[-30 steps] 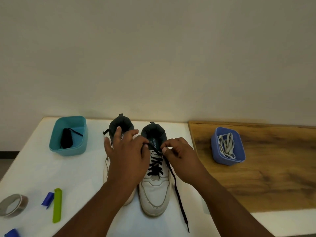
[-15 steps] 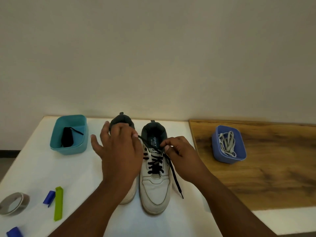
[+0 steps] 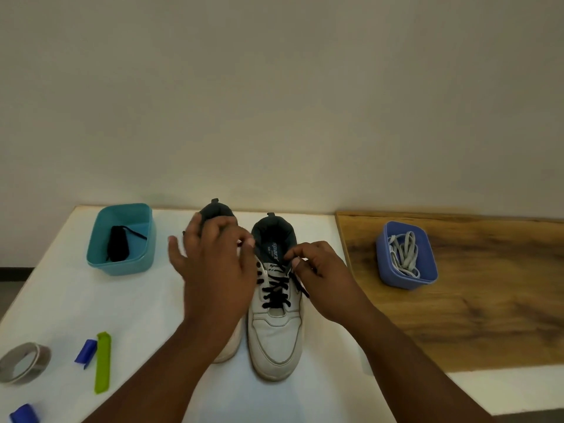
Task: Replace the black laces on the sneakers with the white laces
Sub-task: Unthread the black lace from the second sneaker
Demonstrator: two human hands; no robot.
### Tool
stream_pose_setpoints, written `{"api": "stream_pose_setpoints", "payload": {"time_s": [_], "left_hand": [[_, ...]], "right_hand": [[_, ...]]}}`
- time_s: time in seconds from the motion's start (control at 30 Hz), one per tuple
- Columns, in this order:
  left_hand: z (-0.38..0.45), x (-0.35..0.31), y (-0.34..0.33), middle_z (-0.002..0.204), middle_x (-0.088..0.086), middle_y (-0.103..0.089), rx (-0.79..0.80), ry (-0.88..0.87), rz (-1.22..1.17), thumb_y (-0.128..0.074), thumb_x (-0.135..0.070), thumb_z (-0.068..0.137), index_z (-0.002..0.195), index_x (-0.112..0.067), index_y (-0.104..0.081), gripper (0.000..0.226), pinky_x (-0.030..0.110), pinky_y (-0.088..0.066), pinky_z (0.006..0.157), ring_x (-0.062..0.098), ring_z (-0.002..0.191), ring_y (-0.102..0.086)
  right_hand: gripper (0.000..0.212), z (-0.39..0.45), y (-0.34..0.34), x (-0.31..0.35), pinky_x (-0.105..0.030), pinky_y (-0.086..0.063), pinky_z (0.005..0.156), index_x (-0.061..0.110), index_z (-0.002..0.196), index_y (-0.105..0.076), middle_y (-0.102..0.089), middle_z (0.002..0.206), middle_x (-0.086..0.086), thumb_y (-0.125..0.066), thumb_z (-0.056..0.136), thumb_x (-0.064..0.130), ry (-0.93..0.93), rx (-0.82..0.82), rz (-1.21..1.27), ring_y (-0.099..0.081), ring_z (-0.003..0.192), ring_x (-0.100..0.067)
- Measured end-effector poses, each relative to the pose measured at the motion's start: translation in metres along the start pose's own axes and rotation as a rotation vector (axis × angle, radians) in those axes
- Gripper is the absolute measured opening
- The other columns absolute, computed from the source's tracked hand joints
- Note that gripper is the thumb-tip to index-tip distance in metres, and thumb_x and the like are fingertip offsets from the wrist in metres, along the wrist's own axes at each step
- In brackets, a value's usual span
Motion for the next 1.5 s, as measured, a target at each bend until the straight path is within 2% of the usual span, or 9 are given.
{"api": "stream_pose_setpoints", "payload": {"time_s": [0.17, 0.33, 0.6, 0.7, 0.8, 0.93, 1.07, 1.27, 1.5], "left_hand": [[0.004, 0.003, 0.027, 0.085, -0.002, -0.056, -0.119, 0.036, -0.105, -0.036, -0.029, 0.090, 0.084, -0.020, -0.057, 0.024, 0.047, -0.041, 0.082, 0.028, 0.091, -0.054], [-0.010, -0.022, -0.032, 0.148, -0.002, -0.046, 0.212, -0.217, 0.130, -0.051, -0.052, 0.089, 0.113, -0.042, -0.067, 0.031, 0.062, -0.005, 0.118, 0.032, 0.151, -0.016], [0.000, -0.006, -0.012, 0.127, -0.009, -0.059, 0.078, -0.073, 0.106, -0.059, -0.035, 0.095, 0.096, -0.035, -0.069, 0.010, 0.063, -0.012, 0.115, 0.029, 0.144, -0.031], [0.002, -0.001, 0.005, 0.111, -0.002, -0.060, -0.032, -0.043, -0.051, -0.049, -0.026, 0.101, 0.102, -0.021, -0.062, 0.014, 0.043, -0.042, 0.102, 0.019, 0.114, -0.053], [0.005, 0.002, 0.023, 0.094, 0.001, -0.052, -0.120, 0.080, -0.389, -0.038, -0.019, 0.106, 0.100, -0.015, -0.050, 0.014, 0.013, -0.038, 0.069, 0.009, 0.080, -0.047], [0.006, 0.004, 0.040, 0.071, -0.003, -0.053, -0.136, 0.136, -0.572, -0.037, -0.025, 0.105, 0.088, -0.019, -0.051, 0.023, 0.033, -0.043, 0.057, 0.016, 0.064, -0.050], [-0.004, -0.010, 0.022, 0.048, -0.004, -0.040, 0.176, 0.067, -0.504, -0.043, -0.044, 0.103, 0.061, -0.020, -0.045, 0.049, 0.034, -0.040, 0.048, 0.009, 0.046, -0.041], [-0.029, 0.007, -0.010, 0.054, 0.001, -0.043, 0.565, -0.056, -0.228, -0.055, -0.035, 0.096, 0.057, -0.021, -0.038, 0.045, 0.033, -0.043, 0.055, 0.014, 0.050, -0.049], [-0.018, 0.000, 0.001, 0.105, -0.026, -0.058, 0.366, -0.177, -0.081, -0.052, -0.049, 0.088, 0.107, -0.043, -0.063, 0.023, 0.028, -0.047, 0.084, 0.001, 0.097, -0.055]], "right_hand": [[0.019, 0.000, -0.002, -0.002, -0.017, -0.047, 0.081, 0.037, 0.112, -0.065, -0.051, 0.114, 0.009, -0.050, 0.106, 0.028, -0.003, 0.002, 0.040, -0.059, 0.095, -0.004], [0.019, -0.002, 0.002, -0.003, -0.008, -0.042, 0.075, 0.036, 0.113, -0.066, -0.051, 0.112, 0.009, -0.051, 0.105, 0.027, 0.003, -0.011, 0.032, -0.057, 0.092, 0.000], [0.019, 0.001, 0.001, -0.003, -0.005, -0.042, 0.074, 0.035, 0.114, -0.066, -0.051, 0.113, 0.009, -0.052, 0.105, 0.026, -0.018, 0.000, 0.038, -0.057, 0.092, 0.000], [0.019, 0.000, 0.002, -0.004, -0.003, -0.040, 0.072, 0.036, 0.113, -0.066, -0.051, 0.112, 0.010, -0.052, 0.105, 0.026, -0.032, 0.003, 0.041, -0.057, 0.088, -0.001], [0.020, -0.001, 0.004, -0.003, -0.005, -0.039, 0.072, 0.037, 0.113, -0.065, -0.051, 0.112, 0.010, -0.051, 0.105, 0.026, -0.045, 0.002, 0.025, -0.057, 0.089, -0.002], [0.016, -0.002, 0.003, -0.003, -0.011, -0.043, 0.079, 0.037, 0.113, -0.066, -0.052, 0.116, 0.009, -0.053, 0.104, 0.034, -0.060, 0.005, 0.031, -0.059, 0.096, -0.002], [0.012, -0.001, 0.003, -0.002, -0.021, -0.051, 0.084, 0.038, 0.105, -0.067, -0.054, 0.115, 0.010, -0.061, 0.097, 0.045, -0.061, -0.038, 0.051, -0.061, 0.099, -0.005], [0.017, 0.001, 0.007, 0.009, -0.028, -0.049, 0.098, 0.037, 0.112, -0.068, -0.049, 0.131, 0.010, -0.067, 0.095, 0.040, -0.019, -0.125, -0.005, -0.051, 0.122, -0.008], [0.026, -0.002, -0.020, 0.029, -0.049, -0.002, 0.123, 0.042, 0.122, -0.068, -0.016, 0.168, 0.005, -0.058, 0.098, 0.045, 0.111, 0.001, -0.427, 0.005, 0.155, -0.024]]}}
Point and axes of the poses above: each hand's wrist, its own z-axis towards the middle knuckle, its own y-axis out of the back of the hand, x = y × z, the point moved 9 cm from there along z, towards the middle knuckle
